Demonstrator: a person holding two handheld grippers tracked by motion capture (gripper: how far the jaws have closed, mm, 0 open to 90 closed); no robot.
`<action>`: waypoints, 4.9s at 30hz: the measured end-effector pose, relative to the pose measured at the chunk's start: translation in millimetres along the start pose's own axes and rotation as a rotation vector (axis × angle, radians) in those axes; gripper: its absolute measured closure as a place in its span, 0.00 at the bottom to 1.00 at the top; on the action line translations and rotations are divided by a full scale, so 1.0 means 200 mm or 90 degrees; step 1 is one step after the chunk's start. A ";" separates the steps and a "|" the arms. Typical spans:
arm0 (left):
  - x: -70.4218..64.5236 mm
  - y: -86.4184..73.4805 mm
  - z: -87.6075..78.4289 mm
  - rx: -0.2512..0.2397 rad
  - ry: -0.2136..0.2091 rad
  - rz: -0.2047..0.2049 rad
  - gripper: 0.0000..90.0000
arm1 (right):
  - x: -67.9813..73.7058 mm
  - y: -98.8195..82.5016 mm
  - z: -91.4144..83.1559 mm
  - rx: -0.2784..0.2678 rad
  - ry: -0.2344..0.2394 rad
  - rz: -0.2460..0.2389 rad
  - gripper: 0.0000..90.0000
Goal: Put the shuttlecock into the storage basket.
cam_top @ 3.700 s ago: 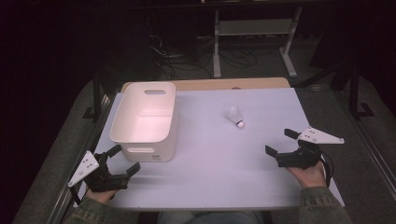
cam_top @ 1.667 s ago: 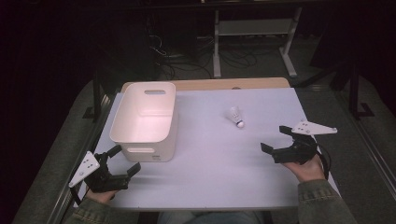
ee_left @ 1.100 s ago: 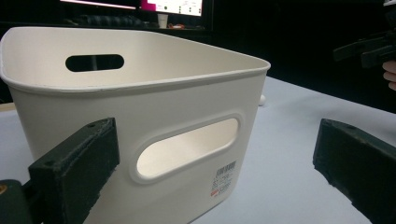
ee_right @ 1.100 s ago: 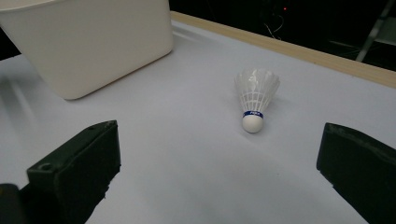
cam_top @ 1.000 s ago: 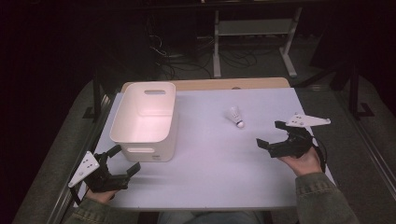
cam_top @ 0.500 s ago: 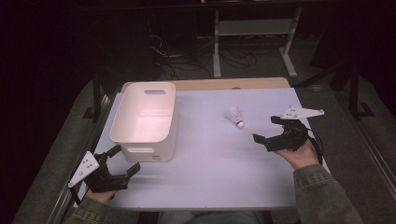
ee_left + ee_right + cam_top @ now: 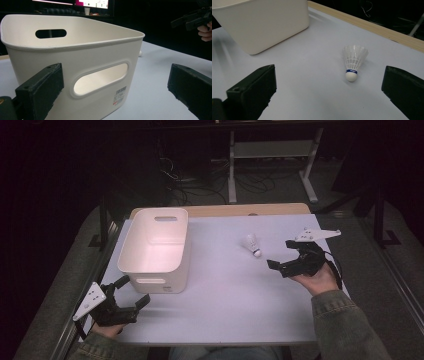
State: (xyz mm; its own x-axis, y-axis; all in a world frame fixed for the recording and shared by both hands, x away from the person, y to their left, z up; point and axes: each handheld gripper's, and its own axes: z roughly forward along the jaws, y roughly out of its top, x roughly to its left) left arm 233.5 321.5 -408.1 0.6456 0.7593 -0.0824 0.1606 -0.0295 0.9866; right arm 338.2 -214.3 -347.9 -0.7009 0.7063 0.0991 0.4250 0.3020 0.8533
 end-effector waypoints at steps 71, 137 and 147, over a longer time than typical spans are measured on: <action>0.00 0.00 0.00 -0.006 -0.001 -0.003 0.00 | -0.23 0.14 0.29 0.071 -0.014 0.044 0.00; 0.00 0.00 0.00 -0.003 -0.002 -0.006 0.00 | -0.47 -0.02 0.68 0.193 0.053 0.150 0.13; 0.00 0.00 0.00 -0.001 -0.002 -0.005 0.00 | -0.46 -0.02 0.69 0.211 0.071 0.145 0.30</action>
State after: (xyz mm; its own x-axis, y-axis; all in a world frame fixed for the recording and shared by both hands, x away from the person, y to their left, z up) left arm 234.0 321.9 -408.3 0.6469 0.7572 -0.0901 0.1638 -0.0226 0.9862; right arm 480.0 -192.1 -431.5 -0.6181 0.7106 0.3363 0.7247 0.3494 0.5939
